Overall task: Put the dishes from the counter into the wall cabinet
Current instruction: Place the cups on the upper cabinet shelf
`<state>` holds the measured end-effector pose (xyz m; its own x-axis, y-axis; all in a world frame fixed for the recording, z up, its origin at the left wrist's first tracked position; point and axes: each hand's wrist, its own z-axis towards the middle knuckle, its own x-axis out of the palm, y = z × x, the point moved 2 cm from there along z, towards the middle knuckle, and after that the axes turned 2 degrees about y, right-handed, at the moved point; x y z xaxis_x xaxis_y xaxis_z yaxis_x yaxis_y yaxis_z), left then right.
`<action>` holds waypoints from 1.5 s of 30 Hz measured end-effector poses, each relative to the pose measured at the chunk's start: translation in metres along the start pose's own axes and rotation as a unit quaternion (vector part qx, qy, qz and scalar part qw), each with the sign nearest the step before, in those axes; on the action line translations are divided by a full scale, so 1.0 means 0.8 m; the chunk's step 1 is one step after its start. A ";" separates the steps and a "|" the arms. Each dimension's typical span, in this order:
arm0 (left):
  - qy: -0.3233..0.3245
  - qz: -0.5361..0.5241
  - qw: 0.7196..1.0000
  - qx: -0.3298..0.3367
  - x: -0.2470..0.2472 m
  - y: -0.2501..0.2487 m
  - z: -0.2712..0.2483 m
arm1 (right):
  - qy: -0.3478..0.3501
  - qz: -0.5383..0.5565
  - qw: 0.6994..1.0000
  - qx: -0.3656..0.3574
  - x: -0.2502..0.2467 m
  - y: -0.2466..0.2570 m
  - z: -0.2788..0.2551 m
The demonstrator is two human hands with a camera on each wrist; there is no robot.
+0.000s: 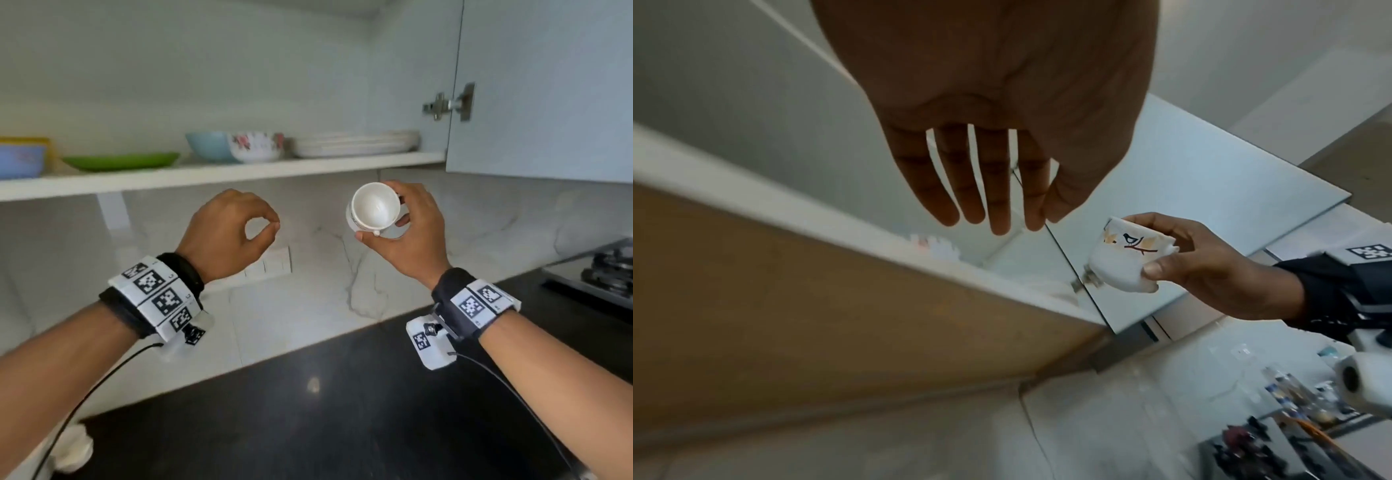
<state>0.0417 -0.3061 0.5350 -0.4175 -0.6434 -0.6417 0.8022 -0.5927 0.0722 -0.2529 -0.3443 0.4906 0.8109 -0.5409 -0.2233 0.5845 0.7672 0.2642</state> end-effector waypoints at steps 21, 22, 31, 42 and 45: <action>-0.202 0.246 0.946 -0.069 -0.233 0.068 0.298 | -0.141 -0.051 0.976 -0.158 -0.028 0.062 0.412; -0.204 0.260 0.941 -0.078 -0.237 0.072 0.316 | -0.146 -0.044 0.977 -0.149 -0.028 0.061 0.432; -0.103 0.356 0.912 -0.175 -0.227 0.136 0.401 | -0.104 0.051 0.993 0.027 0.002 0.066 0.576; -0.197 0.342 0.909 -0.134 -0.222 0.148 0.405 | -0.037 0.004 0.994 0.101 0.083 0.071 0.616; -0.203 0.336 0.910 -0.132 -0.222 0.151 0.406 | -0.050 -0.033 0.992 0.109 0.097 0.070 0.617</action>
<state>0.0738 -0.4207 0.9059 0.1245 -0.9753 -0.1824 0.9869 0.1027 0.1241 -0.1435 -0.5135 0.9515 0.7637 -0.6267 -0.1552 0.6191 0.6427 0.4512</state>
